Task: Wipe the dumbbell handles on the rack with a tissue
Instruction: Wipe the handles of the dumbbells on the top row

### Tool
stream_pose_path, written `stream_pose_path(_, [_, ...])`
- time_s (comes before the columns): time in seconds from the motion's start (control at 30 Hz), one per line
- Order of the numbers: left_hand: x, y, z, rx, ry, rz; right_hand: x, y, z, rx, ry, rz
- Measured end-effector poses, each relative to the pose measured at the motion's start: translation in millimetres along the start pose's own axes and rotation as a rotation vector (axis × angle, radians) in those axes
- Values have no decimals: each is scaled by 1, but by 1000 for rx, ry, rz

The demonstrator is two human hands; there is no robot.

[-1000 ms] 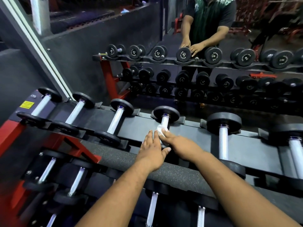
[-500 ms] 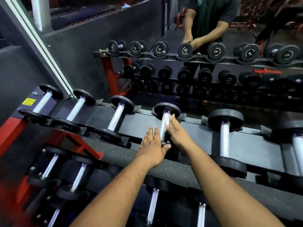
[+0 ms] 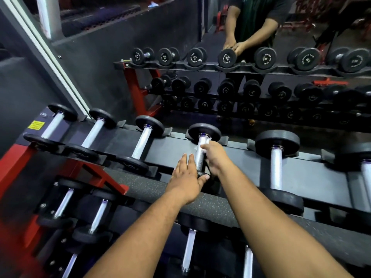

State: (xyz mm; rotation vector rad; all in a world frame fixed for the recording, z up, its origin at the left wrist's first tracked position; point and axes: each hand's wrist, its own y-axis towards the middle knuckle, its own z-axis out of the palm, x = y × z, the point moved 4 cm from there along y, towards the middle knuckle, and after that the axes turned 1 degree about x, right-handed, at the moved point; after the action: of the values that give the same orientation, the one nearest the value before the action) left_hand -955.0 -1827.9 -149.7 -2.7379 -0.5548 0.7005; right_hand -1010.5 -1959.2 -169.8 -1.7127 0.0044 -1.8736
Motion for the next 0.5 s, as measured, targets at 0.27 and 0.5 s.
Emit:
stream_pose_path(0.27, [1,0,2,4,18,3,-2,-17,-7,39,17,126])
stream_pose_path(0.5, [-1,0,-2,17,34,-7,-1,-16,6,88,138,205])
